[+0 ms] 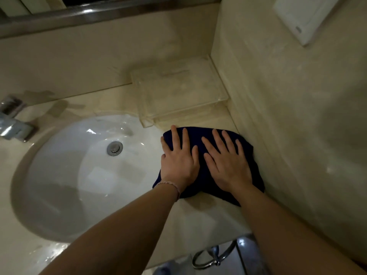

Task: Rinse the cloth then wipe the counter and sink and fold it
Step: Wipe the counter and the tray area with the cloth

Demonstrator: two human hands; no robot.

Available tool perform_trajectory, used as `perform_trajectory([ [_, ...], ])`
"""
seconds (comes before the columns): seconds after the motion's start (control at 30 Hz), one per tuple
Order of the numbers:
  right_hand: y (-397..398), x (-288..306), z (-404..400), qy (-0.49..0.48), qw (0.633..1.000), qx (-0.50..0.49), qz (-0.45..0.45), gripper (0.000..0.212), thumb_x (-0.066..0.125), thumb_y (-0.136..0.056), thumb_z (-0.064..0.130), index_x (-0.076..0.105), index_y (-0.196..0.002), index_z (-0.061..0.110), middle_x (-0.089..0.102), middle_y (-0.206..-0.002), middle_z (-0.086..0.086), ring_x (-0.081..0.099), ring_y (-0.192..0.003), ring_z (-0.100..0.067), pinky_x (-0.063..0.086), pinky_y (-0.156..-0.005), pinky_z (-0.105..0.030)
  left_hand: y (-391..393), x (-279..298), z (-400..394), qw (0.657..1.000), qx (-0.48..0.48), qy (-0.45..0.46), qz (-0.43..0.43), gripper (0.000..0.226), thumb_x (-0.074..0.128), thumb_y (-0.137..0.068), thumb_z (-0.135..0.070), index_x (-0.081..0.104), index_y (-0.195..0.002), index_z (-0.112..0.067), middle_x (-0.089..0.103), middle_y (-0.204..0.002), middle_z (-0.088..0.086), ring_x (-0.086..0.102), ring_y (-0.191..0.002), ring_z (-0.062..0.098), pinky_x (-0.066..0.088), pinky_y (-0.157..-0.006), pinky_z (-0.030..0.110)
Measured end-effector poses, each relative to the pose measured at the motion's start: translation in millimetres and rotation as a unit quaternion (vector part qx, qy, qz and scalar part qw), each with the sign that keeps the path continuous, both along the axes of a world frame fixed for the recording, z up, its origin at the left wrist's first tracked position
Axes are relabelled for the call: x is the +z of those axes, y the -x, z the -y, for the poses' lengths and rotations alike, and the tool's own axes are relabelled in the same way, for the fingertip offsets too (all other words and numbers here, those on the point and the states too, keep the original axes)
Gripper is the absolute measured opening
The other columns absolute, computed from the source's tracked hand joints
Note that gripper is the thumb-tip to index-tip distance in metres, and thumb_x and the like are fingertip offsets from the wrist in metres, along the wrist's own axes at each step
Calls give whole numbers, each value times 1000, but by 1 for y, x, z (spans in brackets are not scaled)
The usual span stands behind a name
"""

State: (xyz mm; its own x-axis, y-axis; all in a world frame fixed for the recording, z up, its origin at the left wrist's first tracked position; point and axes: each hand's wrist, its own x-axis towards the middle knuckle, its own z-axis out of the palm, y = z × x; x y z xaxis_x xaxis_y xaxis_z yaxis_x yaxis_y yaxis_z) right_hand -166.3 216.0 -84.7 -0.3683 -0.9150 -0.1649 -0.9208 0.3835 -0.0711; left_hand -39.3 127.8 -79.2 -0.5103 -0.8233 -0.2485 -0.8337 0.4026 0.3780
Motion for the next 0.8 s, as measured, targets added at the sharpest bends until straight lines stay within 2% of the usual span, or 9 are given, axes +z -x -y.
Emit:
perform_trajectory([
  [0.27, 13, 3, 16, -11, 1000, 13, 1, 59, -1, -100, 53, 0, -157, 40, -3, -169, 5, -6, -155, -19, 0, -124, -46, 10, -2, 10, 999, 26, -20, -14, 68, 21, -105, -53, -2, -163, -25, -18, -170, 0, -5, -153, 47, 30, -115, 60],
  [0.5, 13, 1, 16, -8, 1000, 16, 2, 60, -3, -99, 54, 0, -158, 40, -5, -169, 5, -8, -155, -19, -1, -125, -46, 9, -2, 9, 999, 34, -18, -19, 68, 23, -105, -54, 1, -163, -26, -15, -170, 0, -3, -153, 47, 32, -114, 60],
  [0.67, 10, 2, 8, -10, 1000, 27, -3, 62, -3, -99, 53, 0, -159, 37, -4, -169, 1, -5, -155, -21, -1, -125, -47, 0, -1, 2, 999, 34, -11, -38, 67, 27, -105, -53, 3, -163, -28, -11, -171, -4, -2, -155, 42, 38, -113, 58],
  [0.8, -1, 2, -23, -6, 999, 51, 2, 61, 3, -102, 53, 4, -159, 35, 0, -169, -1, -3, -156, -23, 1, -125, -48, -21, -4, -21, 1000, 12, 11, -21, 66, 23, -105, -56, 2, -162, -32, -10, -171, -6, 7, -156, 34, 44, -110, 54],
])
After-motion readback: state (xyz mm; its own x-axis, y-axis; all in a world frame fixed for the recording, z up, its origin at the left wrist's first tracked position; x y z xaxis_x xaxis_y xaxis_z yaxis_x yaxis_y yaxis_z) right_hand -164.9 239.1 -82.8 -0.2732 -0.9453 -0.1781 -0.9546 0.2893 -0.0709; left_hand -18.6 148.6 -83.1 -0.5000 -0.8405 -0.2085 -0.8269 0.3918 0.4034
